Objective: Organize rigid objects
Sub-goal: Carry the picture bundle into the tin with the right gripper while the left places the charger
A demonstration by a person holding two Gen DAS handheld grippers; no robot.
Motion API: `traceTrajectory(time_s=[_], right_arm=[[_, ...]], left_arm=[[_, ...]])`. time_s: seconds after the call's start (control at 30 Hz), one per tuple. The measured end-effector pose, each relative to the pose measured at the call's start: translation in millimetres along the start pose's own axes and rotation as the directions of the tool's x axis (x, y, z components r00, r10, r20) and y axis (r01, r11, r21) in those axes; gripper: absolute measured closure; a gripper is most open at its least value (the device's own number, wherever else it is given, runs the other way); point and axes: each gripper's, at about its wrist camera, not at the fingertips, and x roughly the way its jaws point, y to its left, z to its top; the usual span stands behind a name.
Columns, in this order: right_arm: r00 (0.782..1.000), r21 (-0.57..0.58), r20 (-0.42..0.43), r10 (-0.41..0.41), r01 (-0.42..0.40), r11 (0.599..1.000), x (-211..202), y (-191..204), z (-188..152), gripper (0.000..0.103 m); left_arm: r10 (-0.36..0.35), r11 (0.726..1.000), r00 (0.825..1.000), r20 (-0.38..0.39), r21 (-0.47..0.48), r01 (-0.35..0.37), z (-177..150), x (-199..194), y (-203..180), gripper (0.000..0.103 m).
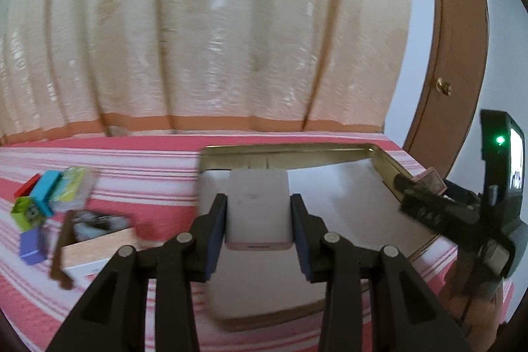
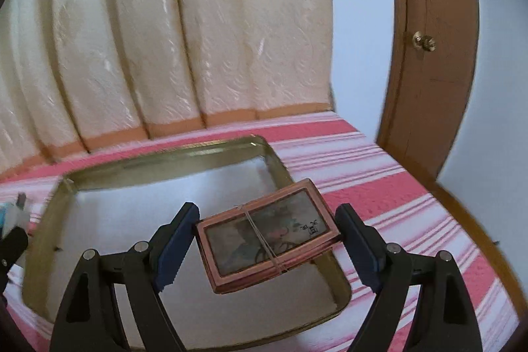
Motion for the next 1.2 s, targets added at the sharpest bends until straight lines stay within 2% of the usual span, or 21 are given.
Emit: traceTrajectory(time_s=[0.1,0.3,0.57,0.67,0.7,0.77,0.83,0.9,0.97,1.2], right_arm=[[1.0,0.002,-0.03,0.007,-0.007,1.0,6.0,1.7,-1.7,0.017],[0.999,-0.002,-0.035,0.01,-0.01,1.0,6.8,4.8,-1.3,0.017],[0.999,-0.013,-0.037,0.01,-0.01,1.0,8.6,9.4,-2.2,0.017],[0.999,0.008,-0.018,0.037,-0.037,0.999,5.2,7.9,-0.9,0.016],[0.999,0.017,-0.009,0.048,-0.048,0.999,3.3,7.2,-0.7,0.015],[0.998,0.033,0.017,0.069,-0.069,0.997,-1.3,6.2,0.3,0.006],[0.997,0.035,0.037,0.069,-0.071,0.997,-5.1,6.7,1.0,0.005],[0.996,0.035,0.045,0.075,-0.077,0.996,-6.3,7.1,2.2,0.005],[0.996,0.035,0.042,0.078,-0.08,0.996,-5.3,7.8,2.3,0.005],[0.995,0.056,0.037,0.097,-0.099,0.994,-3.4,5.1,1.1,0.005]], left_arm=[[0.012,1.0,1.0,-0.011,0.029,-0.012,-0.1,12.4,-17.3,0.066],[0.062,0.995,0.997,-0.04,0.086,-0.059,-7.5,27.5,-30.7,0.066],[0.086,0.996,0.993,-0.077,0.037,-0.083,-6.0,36.3,-23.1,0.066],[0.11,0.994,0.991,-0.074,0.016,-0.109,-5.9,35.4,-18.6,0.065],[0.114,0.993,0.991,-0.067,0.012,-0.114,-5.9,34.4,-18.0,0.062],[0.128,0.992,0.991,-0.048,0.016,-0.127,-6.5,31.1,-18.9,0.039],[0.149,0.989,0.989,-0.021,0.022,-0.148,-6.7,26.2,-20.2,0.027],[0.168,0.985,0.986,0.011,0.033,-0.168,-6.6,21.5,-21.6,0.02],[0.187,0.981,0.982,0.033,0.044,-0.189,-6.5,18.6,-22.4,0.007],[0.228,0.971,0.97,0.081,0.053,-0.233,-5.9,9.1,-16.7,0.002]])
